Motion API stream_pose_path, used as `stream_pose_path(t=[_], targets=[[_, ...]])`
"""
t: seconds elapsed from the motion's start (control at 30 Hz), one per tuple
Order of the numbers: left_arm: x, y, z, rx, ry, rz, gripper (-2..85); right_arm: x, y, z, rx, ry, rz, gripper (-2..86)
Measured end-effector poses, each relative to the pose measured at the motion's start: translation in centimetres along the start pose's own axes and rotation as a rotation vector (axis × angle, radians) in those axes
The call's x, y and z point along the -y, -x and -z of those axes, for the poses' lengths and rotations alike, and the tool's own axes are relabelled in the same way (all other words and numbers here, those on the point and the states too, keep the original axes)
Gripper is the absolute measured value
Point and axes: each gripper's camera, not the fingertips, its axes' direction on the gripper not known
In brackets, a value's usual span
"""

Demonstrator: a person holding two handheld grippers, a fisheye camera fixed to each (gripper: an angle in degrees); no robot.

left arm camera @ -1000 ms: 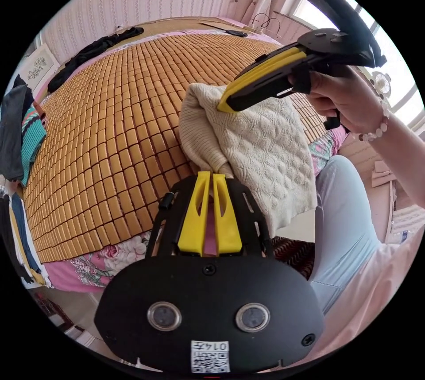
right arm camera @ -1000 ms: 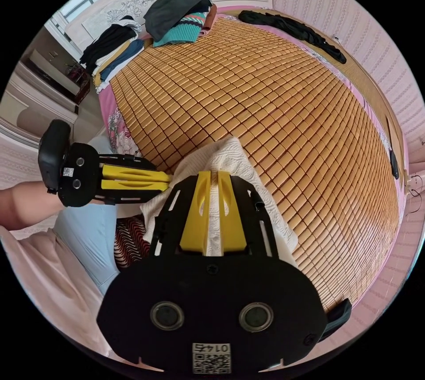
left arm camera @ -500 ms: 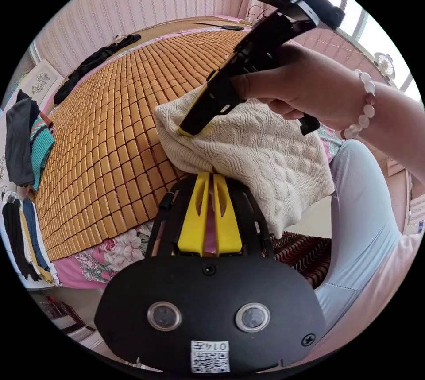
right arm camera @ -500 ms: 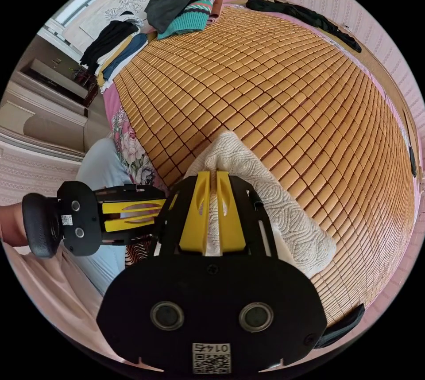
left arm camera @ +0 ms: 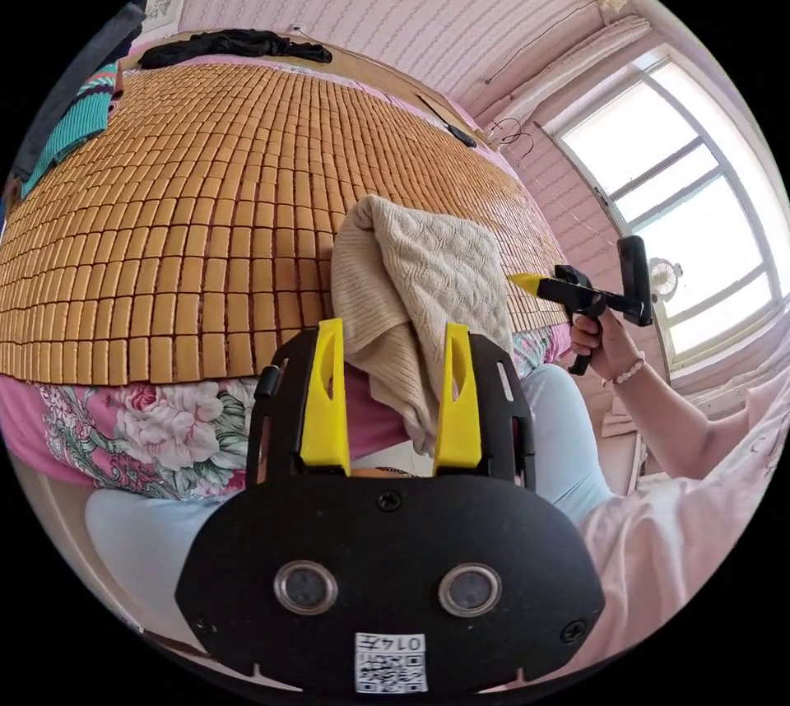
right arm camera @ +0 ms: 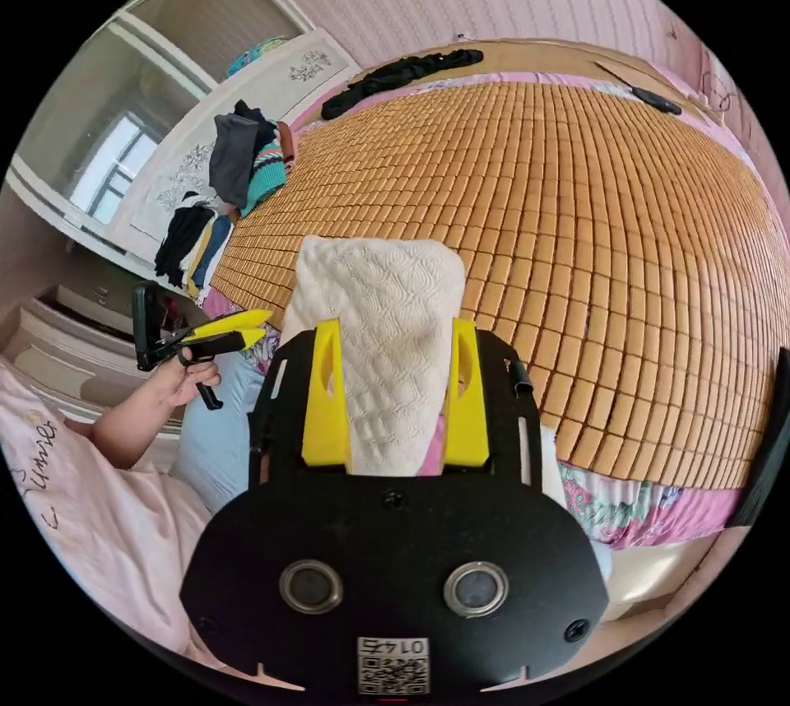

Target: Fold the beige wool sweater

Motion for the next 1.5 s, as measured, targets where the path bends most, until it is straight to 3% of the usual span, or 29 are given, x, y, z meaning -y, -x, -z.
stream_pose_path(t=[0.13, 0.3, 0.53, 0.67, 0.83, 0.9, 1.03, 1.1, 1.23, 1.27, 1.37, 1.5], targets=[[0.4, -0.8, -2.8, 0.023, 0.085, -0.029, 18.8, -1.9, -3.1, -1.4, 0.085, 0.033, -0.062, 17.1], [1.1, -1.7, -3.9, 0.055, 0.133, -0.066, 11.2, -2.8, -4.6, -0.5, 0.184, 0.057, -0.041, 12.0], [2.0, -3.3, -3.8, 0.065, 0.088, -0.138, 7.4, -3.8, -0.6, 6.1, 0.175, -0.04, 0.348, 6.1], [7.0, -10.4, -4.5, 0.024, 0.041, -0.337, 7.1, -4.7, -3.9, 12.6, 0.198, -0.198, 0.337, 5.9], [15.1, -26.4, -8.0, -0.09, 0.042, -0.736, 7.2, -11.3, -17.2, 27.5, 0.15, -0.594, 0.062, 6.0], [17.3, -36.5, -11.4, -0.178, 0.057, -0.944, 7.4, -15.4, -22.1, 32.3, 0.126, -0.734, -0.064, 6.1], [17.6, -49.4, -19.3, -0.212, 0.064, -1.063, 9.1, -24.8, -32.2, 38.4, -0.021, -0.933, -0.393, 6.5], [16.0, -54.0, -27.3, -0.164, 0.074, -1.051, 9.9, -28.0, -36.5, 38.2, -0.107, -0.97, -0.577, 7.0], [12.9, -55.4, -36.8, -0.12, 0.308, -0.898, 10.7, -32.3, -43.9, 34.2, -0.255, -0.929, -1.0, 7.4], [11.7, -55.3, -37.6, -0.145, 0.318, -0.917, 10.8, -32.5, -44.0, 33.8, -0.263, -0.947, -0.99, 7.3], [8.9, -55.6, -38.8, 0.002, 0.302, -1.099, 10.8, -32.4, -44.5, 31.9, -0.232, -0.949, -0.948, 7.2], [8.3, -54.6, -38.3, 0.038, 0.334, -1.08, 10.4, -32.6, -43.0, 30.8, -0.231, -0.958, -0.918, 7.6]])
